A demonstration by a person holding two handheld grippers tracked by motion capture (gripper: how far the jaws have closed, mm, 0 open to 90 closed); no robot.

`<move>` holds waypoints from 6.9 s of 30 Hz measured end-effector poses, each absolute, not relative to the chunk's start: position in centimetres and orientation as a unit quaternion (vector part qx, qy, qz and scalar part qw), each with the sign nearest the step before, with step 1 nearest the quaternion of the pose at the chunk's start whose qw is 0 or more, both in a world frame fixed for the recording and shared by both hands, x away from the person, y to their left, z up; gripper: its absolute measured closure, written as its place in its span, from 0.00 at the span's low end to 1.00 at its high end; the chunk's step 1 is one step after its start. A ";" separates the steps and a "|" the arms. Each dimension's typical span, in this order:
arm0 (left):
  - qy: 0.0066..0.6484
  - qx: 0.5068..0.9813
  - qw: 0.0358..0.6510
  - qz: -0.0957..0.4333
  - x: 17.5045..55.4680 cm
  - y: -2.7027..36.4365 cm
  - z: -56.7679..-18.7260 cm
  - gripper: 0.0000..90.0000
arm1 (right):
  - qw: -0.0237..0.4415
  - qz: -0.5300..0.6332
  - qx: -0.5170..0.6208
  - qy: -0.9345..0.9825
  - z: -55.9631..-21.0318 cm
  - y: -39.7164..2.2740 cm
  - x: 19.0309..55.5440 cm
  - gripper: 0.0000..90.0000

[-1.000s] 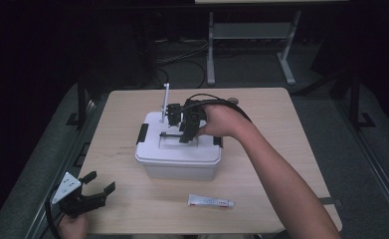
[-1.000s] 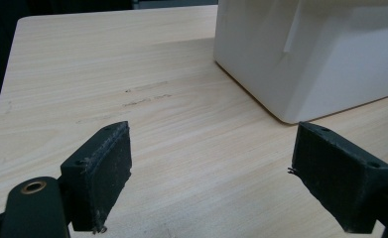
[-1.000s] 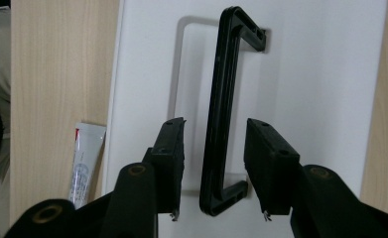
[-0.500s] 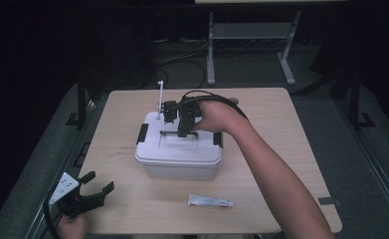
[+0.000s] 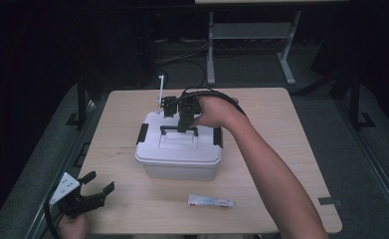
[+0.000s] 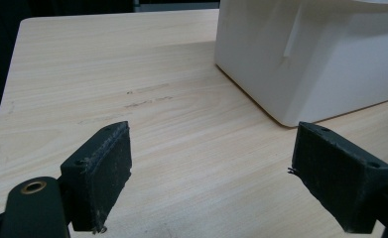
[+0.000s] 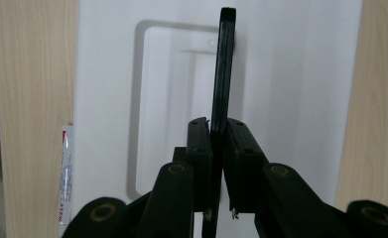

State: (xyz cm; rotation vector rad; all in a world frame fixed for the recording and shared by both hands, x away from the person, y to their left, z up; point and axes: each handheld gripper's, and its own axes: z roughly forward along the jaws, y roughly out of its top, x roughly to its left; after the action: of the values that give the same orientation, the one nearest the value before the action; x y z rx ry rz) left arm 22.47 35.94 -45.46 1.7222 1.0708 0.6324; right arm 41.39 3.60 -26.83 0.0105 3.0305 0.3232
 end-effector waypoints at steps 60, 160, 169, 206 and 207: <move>0.436 0.710 0.485 0.265 22.4 35.8 -45.4 0.17 | 0.056 0.120 0.053 0.990 -21.1 -4.2 40.5 0.94; 0.435 0.717 0.474 0.269 22.4 35.4 -45.5 0.17 | 0.001 0.125 0.250 0.960 -38.3 -25.9 37.8 0.94; 0.435 0.716 0.474 0.270 22.3 35.4 -45.5 0.17 | 0.004 0.129 0.252 0.959 -38.8 -25.9 37.9 0.93; 0.437 0.712 0.479 0.269 22.2 35.5 -45.4 0.17 | 0.039 0.147 0.193 0.969 -35.4 -22.4 32.7 0.63; 0.437 0.711 0.480 0.269 22.2 35.5 -45.4 0.17 | 0.041 0.146 0.186 0.971 -35.4 -21.9 32.2 0.62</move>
State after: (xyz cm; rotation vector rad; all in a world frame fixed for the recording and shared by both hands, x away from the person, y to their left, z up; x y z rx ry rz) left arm 22.23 35.49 -45.44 1.7347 1.0668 0.6567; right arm 32.23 -21.95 -35.36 0.5699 2.9734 0.4466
